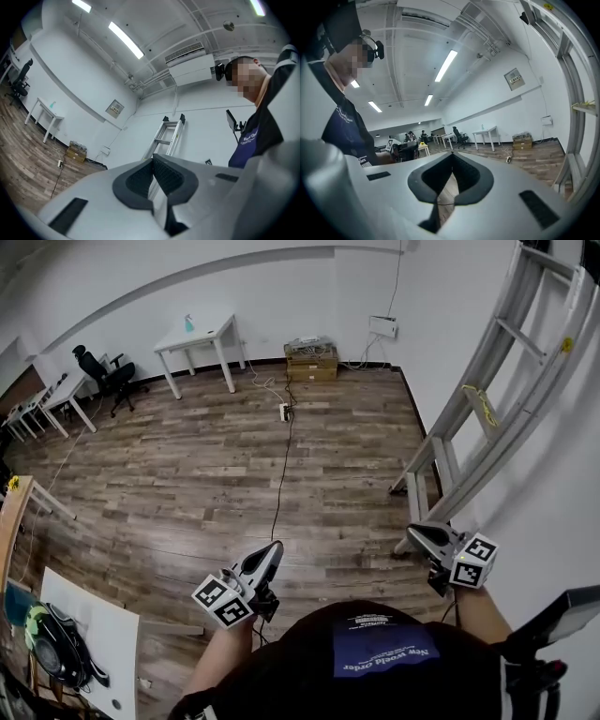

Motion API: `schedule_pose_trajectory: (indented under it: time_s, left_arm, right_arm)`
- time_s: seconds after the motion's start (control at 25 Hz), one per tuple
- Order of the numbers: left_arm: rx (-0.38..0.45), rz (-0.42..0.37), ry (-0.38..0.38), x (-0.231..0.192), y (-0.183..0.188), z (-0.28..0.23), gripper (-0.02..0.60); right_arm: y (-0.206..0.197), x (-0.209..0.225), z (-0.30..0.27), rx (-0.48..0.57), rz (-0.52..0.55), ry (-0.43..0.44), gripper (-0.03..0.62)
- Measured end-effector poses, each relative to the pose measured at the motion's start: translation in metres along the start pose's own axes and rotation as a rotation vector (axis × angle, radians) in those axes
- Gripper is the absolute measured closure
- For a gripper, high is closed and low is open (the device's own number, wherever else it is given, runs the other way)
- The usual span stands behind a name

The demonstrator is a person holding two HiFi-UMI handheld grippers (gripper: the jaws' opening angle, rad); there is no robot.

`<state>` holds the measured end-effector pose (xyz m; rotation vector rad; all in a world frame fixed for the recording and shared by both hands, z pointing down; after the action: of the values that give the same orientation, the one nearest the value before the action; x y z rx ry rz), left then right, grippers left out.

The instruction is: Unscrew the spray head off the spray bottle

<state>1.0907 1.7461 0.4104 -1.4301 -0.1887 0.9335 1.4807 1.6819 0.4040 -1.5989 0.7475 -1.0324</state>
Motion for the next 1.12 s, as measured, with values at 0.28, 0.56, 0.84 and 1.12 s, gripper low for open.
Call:
schedule_pose_trajectory:
  time_s: [0.28,0.56,0.84,1.12]
  left_arm:
    - [0.003,0.001,0.083,-0.031,0.0,-0.024,0.577]
    - [0.02,-0.002,0.203,-0.076,0.006,-0.107,0.577]
    - [0.048,-0.013,0.231,-0.119,0.017,-0.209,0.577]
    - [0.011,-0.006,0.193,-0.159,0.018,-0.282,0.577]
  right_arm:
    - [0.007,0.06,-0.038,-0.013,-0.048,0.055,0.599]
    - [0.04,0.178,-0.099,-0.042,-0.06,0.201,0.599]
    - [0.078,0.288,-0.128,-0.03,-0.047,0.255,0.598]
    - [0.093,0.358,-0.132,-0.026,-0.064,0.206,0.597]
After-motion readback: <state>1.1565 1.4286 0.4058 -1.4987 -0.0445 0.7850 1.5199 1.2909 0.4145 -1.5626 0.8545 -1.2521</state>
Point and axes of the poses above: the fingertips, and each gripper's own axes: z backward along the fingers, x to its right, y out of its top, the point moved 8 cm from there along z, backward along the fingers, and after that the axes turned 5 degrees about y, right-handed, at the moved point
